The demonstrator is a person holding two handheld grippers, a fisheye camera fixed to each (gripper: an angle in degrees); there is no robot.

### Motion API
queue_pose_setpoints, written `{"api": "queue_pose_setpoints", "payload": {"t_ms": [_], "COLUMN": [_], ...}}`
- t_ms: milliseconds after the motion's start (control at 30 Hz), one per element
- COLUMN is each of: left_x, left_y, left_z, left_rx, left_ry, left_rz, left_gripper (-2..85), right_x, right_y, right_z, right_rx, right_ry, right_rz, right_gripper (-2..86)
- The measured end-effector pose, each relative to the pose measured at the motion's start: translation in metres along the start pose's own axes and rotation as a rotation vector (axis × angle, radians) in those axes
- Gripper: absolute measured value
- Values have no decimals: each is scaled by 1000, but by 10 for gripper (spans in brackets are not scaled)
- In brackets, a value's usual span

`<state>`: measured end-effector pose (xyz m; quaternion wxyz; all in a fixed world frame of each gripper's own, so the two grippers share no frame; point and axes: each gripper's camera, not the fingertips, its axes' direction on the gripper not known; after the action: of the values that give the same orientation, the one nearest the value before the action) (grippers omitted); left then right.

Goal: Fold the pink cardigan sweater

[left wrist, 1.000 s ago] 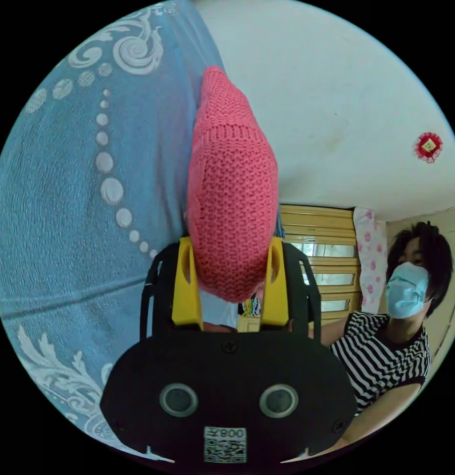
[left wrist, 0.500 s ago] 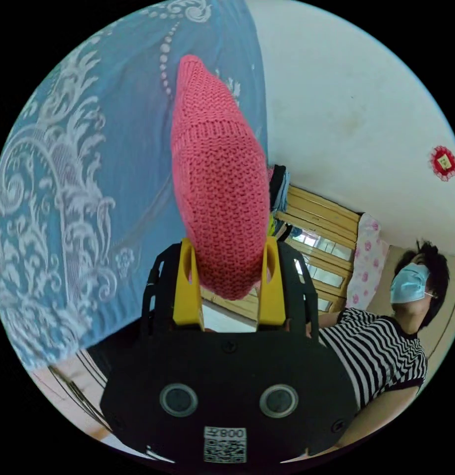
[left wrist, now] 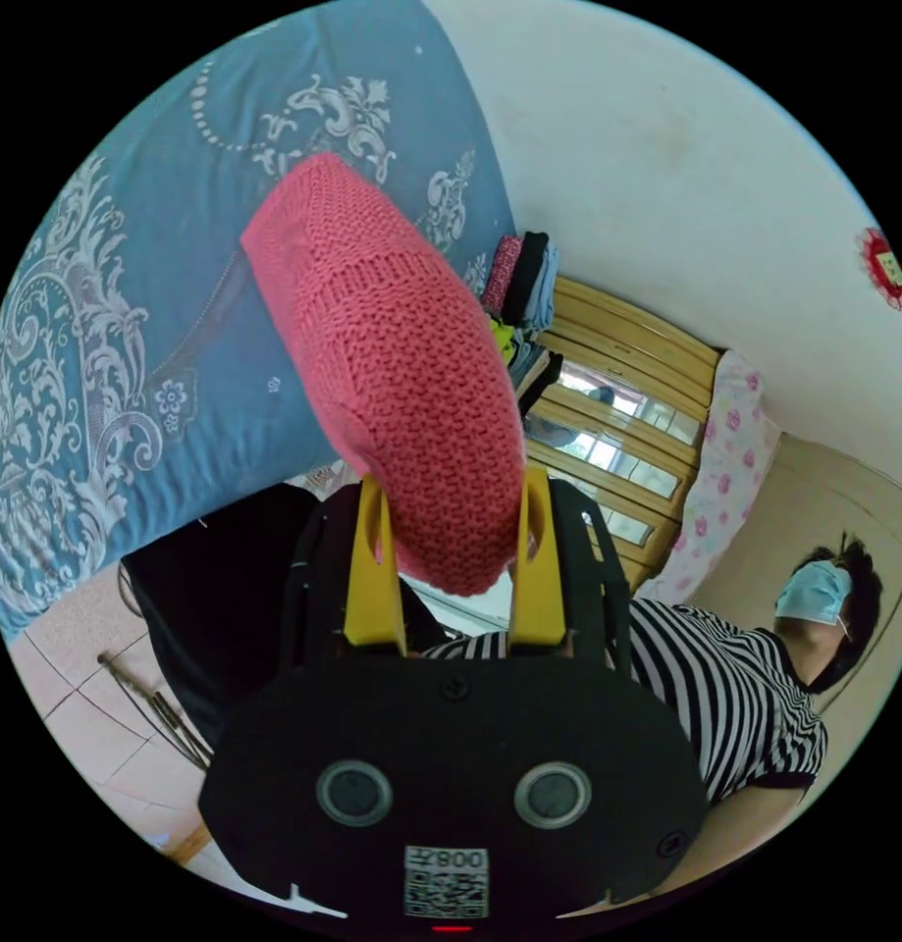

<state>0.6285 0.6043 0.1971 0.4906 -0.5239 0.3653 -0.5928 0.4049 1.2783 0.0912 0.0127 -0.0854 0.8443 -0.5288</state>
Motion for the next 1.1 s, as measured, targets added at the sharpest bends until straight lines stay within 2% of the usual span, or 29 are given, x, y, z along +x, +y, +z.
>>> {"api": "queue_pose_setpoints", "payload": {"t_ms": [233, 467, 600, 767, 867, 967, 1100], "left_x": [54, 143, 202, 236, 219, 164, 57], "left_y": [-75, -189, -273, -364, -421, -476, -536], "left_z": [65, 151, 218, 302, 360, 423, 513], "left_rx": [-16, 27, 123, 256, 304, 322, 244], "left_ry": [34, 54, 68, 84, 75, 82, 29], "left_rz": [106, 334, 481, 574, 569, 449, 86], "left_gripper": [181, 181, 181, 182, 184, 185, 185], "right_x": [-73, -197, -275, -336, -337, -301, -221], "right_y": [4, -41, -88, -151, -189, -231, -275], "right_z": [-89, -241, -346, -446, -488, -515, -529], "right_rx": [115, 195, 199, 174, 163, 138, 32], "right_ry": [-17, 68, 146, 294, 423, 537, 714], "right_rz": [-111, -375, -537, -611, -563, -429, -121], "right_gripper": [56, 56, 58, 59, 60, 61, 64]}}
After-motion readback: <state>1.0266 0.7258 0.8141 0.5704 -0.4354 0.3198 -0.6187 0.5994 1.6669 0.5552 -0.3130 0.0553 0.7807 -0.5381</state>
